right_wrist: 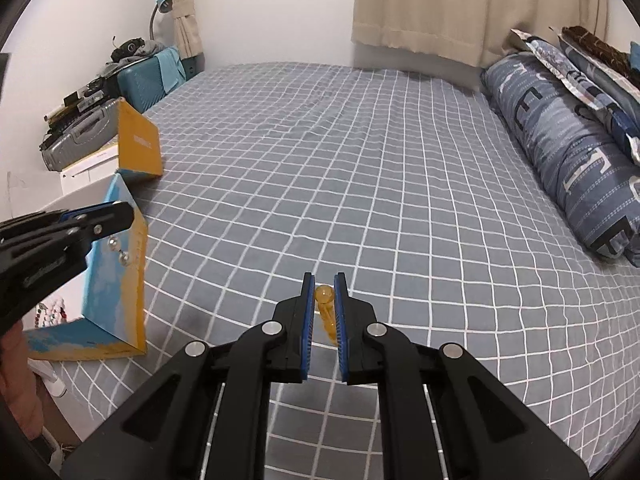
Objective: Organize jewelry
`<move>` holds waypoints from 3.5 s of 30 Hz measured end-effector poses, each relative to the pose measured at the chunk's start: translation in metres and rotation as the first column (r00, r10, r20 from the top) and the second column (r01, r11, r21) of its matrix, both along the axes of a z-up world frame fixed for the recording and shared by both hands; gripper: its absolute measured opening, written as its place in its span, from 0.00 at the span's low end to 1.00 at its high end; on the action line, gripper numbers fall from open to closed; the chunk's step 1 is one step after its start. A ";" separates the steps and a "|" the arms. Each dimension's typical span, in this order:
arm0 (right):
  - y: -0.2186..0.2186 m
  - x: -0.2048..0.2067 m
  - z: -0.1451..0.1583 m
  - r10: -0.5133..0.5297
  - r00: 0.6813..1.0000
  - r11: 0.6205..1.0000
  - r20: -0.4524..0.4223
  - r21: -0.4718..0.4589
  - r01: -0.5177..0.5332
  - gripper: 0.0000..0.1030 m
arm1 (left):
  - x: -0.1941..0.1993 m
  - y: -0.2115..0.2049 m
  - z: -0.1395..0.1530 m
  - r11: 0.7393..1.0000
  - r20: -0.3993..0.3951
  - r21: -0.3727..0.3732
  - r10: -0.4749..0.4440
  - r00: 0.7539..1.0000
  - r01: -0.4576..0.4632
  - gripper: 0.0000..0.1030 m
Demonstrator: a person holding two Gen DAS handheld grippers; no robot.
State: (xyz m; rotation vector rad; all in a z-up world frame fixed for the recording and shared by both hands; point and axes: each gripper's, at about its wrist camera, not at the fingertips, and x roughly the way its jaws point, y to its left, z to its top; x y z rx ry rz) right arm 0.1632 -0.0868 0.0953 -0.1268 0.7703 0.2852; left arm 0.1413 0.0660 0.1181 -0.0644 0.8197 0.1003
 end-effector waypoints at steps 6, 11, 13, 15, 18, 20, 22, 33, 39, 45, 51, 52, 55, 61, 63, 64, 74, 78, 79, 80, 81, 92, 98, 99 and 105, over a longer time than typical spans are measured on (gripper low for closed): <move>0.027 -0.009 0.020 0.033 0.999 0.999 0.021 0.023 -0.033 0.09 | -0.031 0.022 0.018 0.999 0.043 0.009 0.039 0.998 -0.039 0.11; 0.058 -0.020 0.032 0.077 0.996 0.996 0.042 0.035 -0.078 0.09 | -0.053 0.052 0.021 0.995 0.059 0.008 0.095 0.994 -0.095 0.11; 0.074 -0.024 0.037 0.095 0.994 0.994 0.050 0.040 -0.097 0.09 | -0.063 0.066 0.022 0.992 0.066 0.014 0.126 0.990 -0.127 0.11; 0.088 -0.029 0.041 0.113 0.992 0.992 0.061 0.044 -0.116 0.09 | -0.072 0.080 0.022 0.988 0.073 0.014 0.154 0.985 -0.155 0.11; 0.115 -0.041 0.049 0.155 0.984 0.986 0.086 0.051 -0.160 0.09 | -0.089 0.106 0.024 0.977 0.084 0.020 0.212 0.974 -0.214 0.11; 0.130 -0.047 0.050 0.180 0.979 0.981 0.099 0.050 -0.186 0.09 | -0.099 0.123 0.025 0.970 0.091 0.010 0.241 0.966 -0.243 0.11; 0.148 -0.053 0.052 0.208 0.972 0.975 0.106 0.053 -0.214 0.09 | -0.109 0.139 0.024 0.963 0.091 0.001 0.267 0.959 -0.268 0.11; 0.236 -0.076 0.038 0.362 0.927 0.929 0.095 0.050 -0.367 0.09 | -0.146 0.210 -0.006 0.916 0.042 -0.024 0.402 0.915 -0.401 0.11; 0.282 -0.073 0.006 0.419 0.907 0.907 0.034 0.022 -0.420 0.09 | -0.155 0.240 -0.031 0.891 -0.011 -0.020 0.454 0.891 -0.454 0.11; 0.299 -0.061 -0.023 0.425 0.905 0.905 -0.025 -0.004 -0.426 0.09 | -0.152 0.262 -0.061 0.880 -0.083 -0.032 0.471 0.879 -0.474 0.11; 0.303 -0.051 -0.043 0.411 0.907 0.910 -0.090 -0.013 -0.414 0.09 | -0.148 0.271 -0.074 0.875 -0.114 -0.039 0.476 0.872 -0.483 0.11; 0.303 -0.049 -0.046 0.408 0.907 0.911 -0.101 -0.015 -0.411 0.09 | -0.147 0.271 -0.075 0.874 -0.117 -0.038 0.477 0.871 -0.484 0.11; 0.304 -0.045 -0.052 0.403 0.907 0.913 -0.121 -0.019 -0.408 0.09 | -0.146 0.272 -0.076 0.873 -0.120 -0.037 0.479 0.870 -0.486 0.11; 0.303 -0.045 -0.052 0.400 0.907 0.915 -0.131 -0.011 -0.404 0.28 | -0.150 0.270 -0.070 0.868 -0.112 -0.033 0.490 0.864 -0.496 0.22; 0.299 -0.046 -0.045 0.400 0.910 0.916 -0.109 0.013 -0.401 0.43 | -0.157 0.266 -0.061 0.862 -0.080 -0.035 0.502 0.861 -0.505 0.43; 0.297 -0.048 -0.041 0.396 0.913 0.918 -0.097 0.018 -0.397 0.50 | -0.159 0.264 -0.057 0.860 -0.062 -0.031 0.507 0.860 -0.510 0.54; 0.260 -0.084 -0.001 0.374 0.927 0.926 0.022 0.038 -0.375 0.93 | -0.203 0.231 -0.026 0.853 0.087 -0.005 0.520 0.850 -0.522 0.94; 0.245 -0.107 0.010 0.385 0.920 0.921 0.070 0.033 -0.387 0.93 | -0.219 0.217 -0.028 0.856 0.096 0.008 0.515 0.852 -0.518 0.95; 0.242 -0.111 0.011 0.387 0.919 0.920 0.078 0.034 -0.390 0.93 | -0.222 0.215 -0.028 0.856 0.097 0.008 0.513 0.853 -0.516 0.95; 0.237 -0.116 0.014 0.391 0.916 0.918 0.089 0.035 -0.395 0.93 | -0.225 0.212 -0.029 0.858 0.098 0.008 0.510 0.855 -0.513 0.95; 0.231 -0.123 0.016 0.388 0.916 0.919 0.104 0.035 -0.393 0.93 | -0.228 0.210 -0.030 0.859 0.099 0.013 0.509 0.855 -0.513 0.95; 0.194 -0.162 -0.002 0.365 0.924 0.927 0.111 0.051 -0.372 0.93 | -0.264 0.185 -0.039 0.859 0.114 0.015 0.507 0.854 -0.512 0.94; 0.189 -0.167 -0.010 0.362 0.926 0.928 0.108 0.051 -0.369 0.93 | -0.271 0.178 -0.042 0.863 0.125 0.019 0.499 0.857 -0.505 0.94; 0.188 -0.167 -0.011 0.360 0.927 0.929 0.106 0.051 -0.367 0.93 | -0.271 0.178 -0.042 0.864 0.126 0.020 0.497 0.858 -0.504 0.94; 0.186 -0.165 -0.011 0.355 0.929 0.931 0.106 0.049 -0.362 0.93 | -0.268 0.175 -0.043 0.875 0.121 0.012 0.480 0.869 -0.485 0.94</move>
